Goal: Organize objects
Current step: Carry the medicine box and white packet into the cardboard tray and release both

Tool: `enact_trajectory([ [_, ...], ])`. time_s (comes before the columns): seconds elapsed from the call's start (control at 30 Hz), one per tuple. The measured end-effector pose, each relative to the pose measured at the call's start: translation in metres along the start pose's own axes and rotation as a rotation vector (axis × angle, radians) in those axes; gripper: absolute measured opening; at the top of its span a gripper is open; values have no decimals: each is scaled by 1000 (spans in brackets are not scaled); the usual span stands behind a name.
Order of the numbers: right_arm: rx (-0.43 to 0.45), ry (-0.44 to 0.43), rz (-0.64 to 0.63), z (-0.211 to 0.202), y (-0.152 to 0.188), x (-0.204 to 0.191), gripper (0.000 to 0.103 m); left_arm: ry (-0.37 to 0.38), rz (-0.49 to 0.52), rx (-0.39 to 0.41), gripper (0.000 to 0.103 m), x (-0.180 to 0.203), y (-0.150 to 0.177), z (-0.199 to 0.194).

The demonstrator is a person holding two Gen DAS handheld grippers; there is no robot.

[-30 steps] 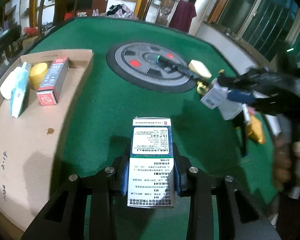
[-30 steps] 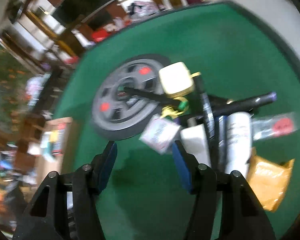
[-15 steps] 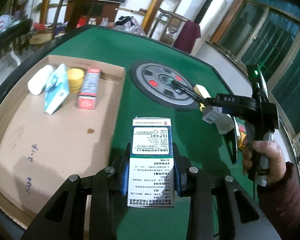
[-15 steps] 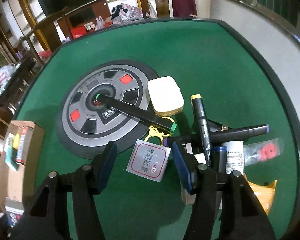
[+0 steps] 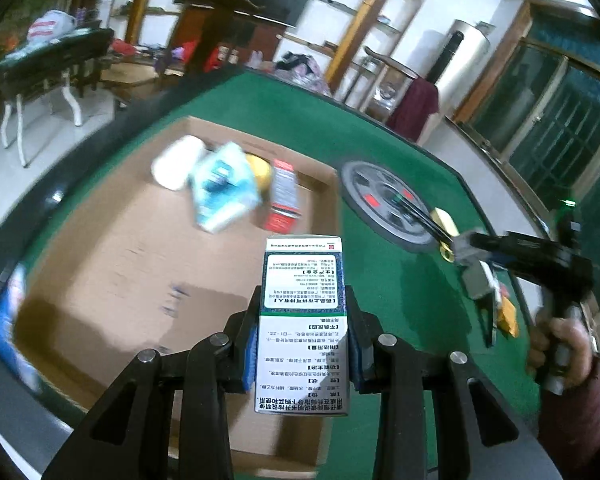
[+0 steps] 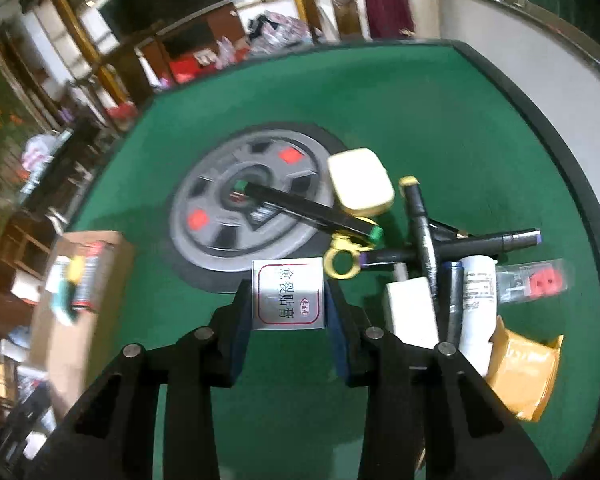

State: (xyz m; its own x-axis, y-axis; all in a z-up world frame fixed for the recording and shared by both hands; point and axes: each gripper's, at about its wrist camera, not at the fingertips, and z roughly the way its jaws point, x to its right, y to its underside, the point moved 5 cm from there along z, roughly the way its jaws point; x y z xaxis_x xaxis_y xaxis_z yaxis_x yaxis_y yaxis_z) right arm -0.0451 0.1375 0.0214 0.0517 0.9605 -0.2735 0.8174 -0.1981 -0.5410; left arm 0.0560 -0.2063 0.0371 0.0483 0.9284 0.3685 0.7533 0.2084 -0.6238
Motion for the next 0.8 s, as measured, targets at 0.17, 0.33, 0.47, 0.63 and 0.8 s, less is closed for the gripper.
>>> enact_trajectory([
  [0.17,22,-153,-65,-29,-1,-58,32,-110,0,11,30,-39,-23,-6],
  [0.33,-33,-300,-151,-23,14,-134,33,-216,42,-34,30,-69,-38,13],
  [0.47,-107,-354,-216,3,38,-183,33,-263,58,-91,30,-86,-40,38],
  [0.63,-184,-380,-269,32,63,-224,33,-281,54,-141,30,-99,-48,68],
  [0.8,-237,-357,-294,61,77,-243,33,-284,37,-151,30,-104,-55,76],
])
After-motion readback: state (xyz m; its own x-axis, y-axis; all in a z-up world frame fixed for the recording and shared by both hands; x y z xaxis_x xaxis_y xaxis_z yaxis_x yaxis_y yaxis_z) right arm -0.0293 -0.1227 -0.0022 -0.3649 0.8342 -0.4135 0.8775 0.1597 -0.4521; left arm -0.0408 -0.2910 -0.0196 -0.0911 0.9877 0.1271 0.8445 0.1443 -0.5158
